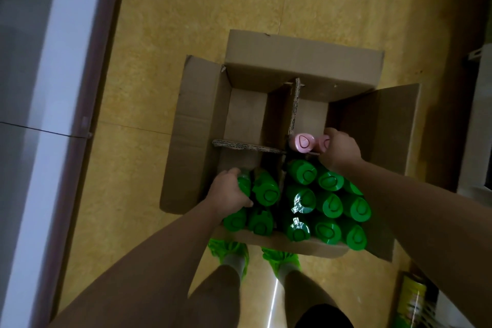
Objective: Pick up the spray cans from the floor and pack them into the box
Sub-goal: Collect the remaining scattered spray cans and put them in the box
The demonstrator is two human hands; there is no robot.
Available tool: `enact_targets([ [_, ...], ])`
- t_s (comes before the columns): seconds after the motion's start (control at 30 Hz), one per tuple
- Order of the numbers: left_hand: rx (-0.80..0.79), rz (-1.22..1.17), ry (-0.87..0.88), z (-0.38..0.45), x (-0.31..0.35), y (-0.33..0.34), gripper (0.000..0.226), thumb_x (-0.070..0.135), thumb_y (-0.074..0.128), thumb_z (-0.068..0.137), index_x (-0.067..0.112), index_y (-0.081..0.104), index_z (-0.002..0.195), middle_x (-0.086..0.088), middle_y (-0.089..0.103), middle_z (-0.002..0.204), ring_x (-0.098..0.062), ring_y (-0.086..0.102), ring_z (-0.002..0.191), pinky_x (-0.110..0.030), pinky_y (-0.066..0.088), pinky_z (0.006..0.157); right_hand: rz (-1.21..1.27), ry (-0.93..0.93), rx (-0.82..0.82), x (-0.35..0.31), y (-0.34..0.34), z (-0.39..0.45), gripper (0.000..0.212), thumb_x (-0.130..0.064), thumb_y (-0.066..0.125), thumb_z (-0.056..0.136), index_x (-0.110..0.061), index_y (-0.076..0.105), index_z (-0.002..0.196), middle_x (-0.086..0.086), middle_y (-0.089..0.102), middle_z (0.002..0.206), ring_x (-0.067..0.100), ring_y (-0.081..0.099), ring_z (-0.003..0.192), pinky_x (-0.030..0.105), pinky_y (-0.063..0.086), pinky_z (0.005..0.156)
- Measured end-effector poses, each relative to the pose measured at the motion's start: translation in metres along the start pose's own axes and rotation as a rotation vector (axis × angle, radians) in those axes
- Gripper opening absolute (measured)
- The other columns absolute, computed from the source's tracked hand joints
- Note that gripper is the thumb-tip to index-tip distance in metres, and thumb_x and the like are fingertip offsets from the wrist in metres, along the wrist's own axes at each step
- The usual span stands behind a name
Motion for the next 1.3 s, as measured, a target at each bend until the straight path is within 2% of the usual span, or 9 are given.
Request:
enact_targets([
  [0.2,0.073,-0.065,-0.013,-0.025,0.001,-0.001,0.087,0.027,0.090,0.068,0.016,0.046,0.143,-0.010,0.051,0.135,-0.028,0.052,0.122,-0.039,0.049,0.100,-0.074,-0.048,0.075,-0.007,-0.007,-0.032,0.073,-0.013,0.075,0.080,-0.011,0.042,0.144,0.017,0.048,0.139,0.036,0.050,0.122,0.046,0.047,0.101],
  [0.3,0.144,-0.100,-0.002,-0.046,0.001,-0.008,0.083,0.031,0.086,0.074,0.017,0.045,0.144,-0.007,0.049,0.139,-0.026,0.049,0.126,-0.038,0.046,0.104,-0.132,-0.113,0.103,-0.022,-0.007,-0.058,0.070,-0.010,0.071,0.081,-0.013,0.041,0.145,0.015,0.046,0.142,0.035,0.046,0.125,0.044,0.044,0.102],
  [0.43,0.285,-0.172,-0.010,-0.078,-0.004,-0.028,0.080,0.037,0.079,0.080,0.017,0.041,0.148,-0.004,0.045,0.145,-0.025,0.045,0.132,-0.033,0.040,0.105,-0.168,-0.290,0.042,-0.060,0.002,-0.099,0.070,-0.014,0.069,0.080,-0.015,0.044,0.144,0.014,0.047,0.143,0.036,0.044,0.127,0.046,0.049,0.098],
  [0.6,0.415,-0.328,-0.094,-0.125,-0.023,-0.060,0.073,0.040,0.069,0.089,0.016,0.038,0.151,-0.004,0.040,0.150,-0.025,0.041,0.135,-0.035,0.038,0.108,-0.305,-0.542,-0.043,-0.123,0.017,-0.147,0.076,-0.035,0.071,0.083,-0.020,0.038,0.150,0.011,0.042,0.149,0.035,0.042,0.130,0.043,0.043,0.106],
  [0.7,0.532,-0.373,-0.139,-0.161,-0.052,-0.071,0.070,0.044,0.065,0.090,0.019,0.039,0.150,-0.003,0.040,0.149,-0.025,0.041,0.135,-0.038,0.040,0.109,-0.396,-0.657,-0.102,-0.161,0.031,-0.173,0.083,-0.043,0.071,0.084,-0.025,0.030,0.154,0.008,0.034,0.156,0.035,0.035,0.138,0.046,0.038,0.111],
  [0.83,0.638,-0.475,-0.214,-0.206,-0.113,-0.072,0.067,0.044,0.064,0.091,0.018,0.041,0.148,-0.003,0.041,0.148,-0.025,0.042,0.133,-0.036,0.041,0.105,-0.515,-0.801,-0.155,-0.207,0.059,-0.210,0.083,-0.048,0.069,0.085,-0.026,0.029,0.155,0.008,0.032,0.157,0.036,0.034,0.139,0.045,0.038,0.111],
  [1.0,0.692,-0.735,-0.429,-0.242,-0.200,-0.023,0.065,0.043,0.063,0.090,0.020,0.042,0.147,-0.007,0.043,0.147,-0.029,0.046,0.130,-0.037,0.043,0.102,-0.685,-0.979,-0.248,-0.233,0.127,-0.255,0.081,-0.053,0.062,0.086,-0.028,0.026,0.154,0.006,0.032,0.155,0.035,0.036,0.136,0.046,0.038,0.109],
  [1.17,0.666,-0.921,-0.616,-0.282,-0.271,0.082,0.068,0.044,0.065,0.089,0.021,0.041,0.148,-0.011,0.048,0.144,-0.030,0.047,0.130,-0.038,0.042,0.104,-0.893,-1.008,-0.302,-0.213,0.227,-0.309,0.084,-0.058,0.059,0.089,-0.029,0.017,0.156,0.006,0.023,0.161,0.034,0.031,0.142,0.048,0.034,0.113],
  [1.3,0.706,-1.101,-0.742,-0.305,-0.327,0.162,0.067,0.040,0.070,0.086,0.016,0.046,0.145,-0.011,0.055,0.137,-0.028,0.050,0.128,-0.033,0.038,0.102,-0.929,-1.027,-0.376,-0.185,0.306,-0.346,0.086,-0.056,0.064,0.087,-0.029,0.020,0.156,0.006,0.023,0.161,0.031,0.030,0.142,0.044,0.035,0.111],
])
Point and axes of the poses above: each hand's wrist, its own z-axis towards the middle knuckle, its own y-axis out of the palm, x = y × z, the point moved 1 cm from there along z, towards the middle knuckle
